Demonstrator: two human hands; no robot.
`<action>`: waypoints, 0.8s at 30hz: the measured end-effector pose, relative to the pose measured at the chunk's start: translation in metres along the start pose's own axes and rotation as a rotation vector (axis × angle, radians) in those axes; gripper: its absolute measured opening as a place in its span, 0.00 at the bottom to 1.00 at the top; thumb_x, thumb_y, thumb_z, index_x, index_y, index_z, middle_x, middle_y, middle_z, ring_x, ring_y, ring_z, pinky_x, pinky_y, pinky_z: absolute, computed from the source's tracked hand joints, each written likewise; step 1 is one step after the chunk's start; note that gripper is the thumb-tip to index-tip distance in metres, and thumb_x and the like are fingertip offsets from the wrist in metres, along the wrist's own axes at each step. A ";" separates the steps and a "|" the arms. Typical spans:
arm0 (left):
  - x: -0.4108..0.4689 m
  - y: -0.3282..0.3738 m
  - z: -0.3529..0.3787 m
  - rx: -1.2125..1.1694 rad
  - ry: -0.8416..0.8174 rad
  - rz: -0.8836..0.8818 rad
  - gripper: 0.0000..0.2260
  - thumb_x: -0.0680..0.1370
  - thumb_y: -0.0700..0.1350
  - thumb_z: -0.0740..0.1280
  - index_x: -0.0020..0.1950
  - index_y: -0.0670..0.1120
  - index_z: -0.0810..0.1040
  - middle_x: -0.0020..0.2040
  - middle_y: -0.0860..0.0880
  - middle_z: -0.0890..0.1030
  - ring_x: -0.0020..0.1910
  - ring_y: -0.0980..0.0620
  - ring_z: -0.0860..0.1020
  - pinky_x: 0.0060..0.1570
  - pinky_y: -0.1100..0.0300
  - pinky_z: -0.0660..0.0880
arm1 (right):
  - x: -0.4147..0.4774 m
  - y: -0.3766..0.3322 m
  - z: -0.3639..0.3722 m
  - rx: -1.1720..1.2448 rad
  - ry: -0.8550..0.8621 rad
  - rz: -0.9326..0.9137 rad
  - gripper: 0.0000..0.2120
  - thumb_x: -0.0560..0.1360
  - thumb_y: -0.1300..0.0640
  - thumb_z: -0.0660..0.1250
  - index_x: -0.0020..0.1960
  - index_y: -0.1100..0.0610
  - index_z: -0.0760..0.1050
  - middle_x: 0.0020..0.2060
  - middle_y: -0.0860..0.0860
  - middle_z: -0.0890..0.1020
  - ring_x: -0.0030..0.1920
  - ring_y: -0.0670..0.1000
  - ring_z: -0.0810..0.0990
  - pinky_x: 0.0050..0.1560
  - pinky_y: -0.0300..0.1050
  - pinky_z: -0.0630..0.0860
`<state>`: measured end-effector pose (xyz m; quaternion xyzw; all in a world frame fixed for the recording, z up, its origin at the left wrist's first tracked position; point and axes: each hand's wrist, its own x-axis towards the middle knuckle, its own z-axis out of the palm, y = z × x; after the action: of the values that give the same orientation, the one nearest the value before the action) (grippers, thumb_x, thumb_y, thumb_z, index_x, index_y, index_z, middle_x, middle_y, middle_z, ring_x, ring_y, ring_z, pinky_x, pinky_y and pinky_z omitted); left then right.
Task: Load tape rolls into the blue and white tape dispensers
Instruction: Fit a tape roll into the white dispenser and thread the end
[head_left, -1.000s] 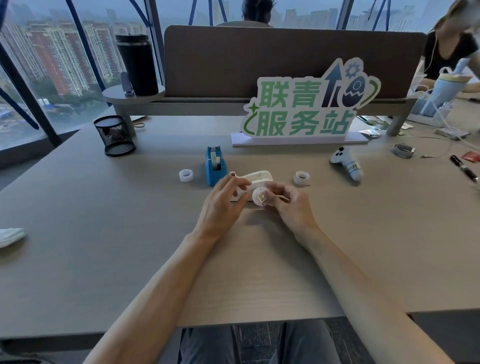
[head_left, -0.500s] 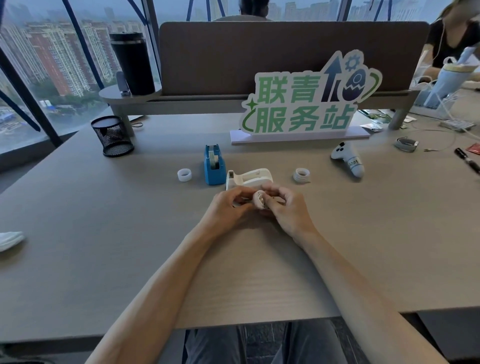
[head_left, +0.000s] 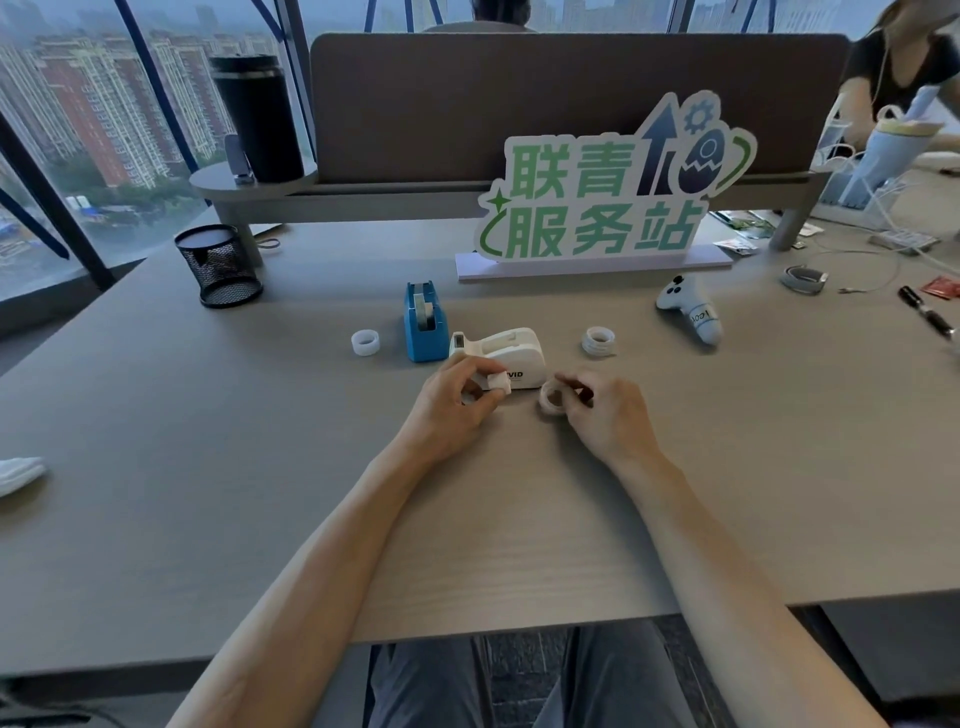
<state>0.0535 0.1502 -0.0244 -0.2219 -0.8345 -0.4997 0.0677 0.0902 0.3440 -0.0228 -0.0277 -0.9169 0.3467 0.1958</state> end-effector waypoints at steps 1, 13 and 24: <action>0.000 0.000 0.000 0.001 -0.006 -0.005 0.09 0.75 0.42 0.70 0.51 0.53 0.76 0.51 0.53 0.75 0.41 0.58 0.75 0.42 0.74 0.70 | 0.002 0.002 -0.001 -0.011 0.016 0.015 0.10 0.75 0.57 0.66 0.55 0.55 0.82 0.49 0.54 0.86 0.48 0.54 0.82 0.48 0.40 0.71; 0.001 0.000 -0.002 -0.054 -0.025 -0.073 0.08 0.78 0.48 0.66 0.56 0.56 0.78 0.46 0.52 0.78 0.41 0.56 0.76 0.46 0.64 0.71 | 0.053 0.027 -0.007 -0.440 0.032 -0.014 0.08 0.74 0.57 0.64 0.52 0.55 0.77 0.54 0.53 0.82 0.59 0.59 0.70 0.56 0.52 0.64; 0.001 0.006 -0.004 -0.088 0.073 -0.051 0.09 0.75 0.46 0.71 0.54 0.54 0.78 0.46 0.58 0.80 0.39 0.64 0.76 0.43 0.73 0.72 | 0.000 -0.049 -0.008 0.648 0.090 0.035 0.03 0.73 0.54 0.71 0.47 0.48 0.81 0.44 0.46 0.85 0.47 0.45 0.83 0.48 0.39 0.78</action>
<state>0.0546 0.1496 -0.0173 -0.1849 -0.8140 -0.5454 0.0757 0.0970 0.3115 0.0141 0.0049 -0.7487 0.6221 0.2289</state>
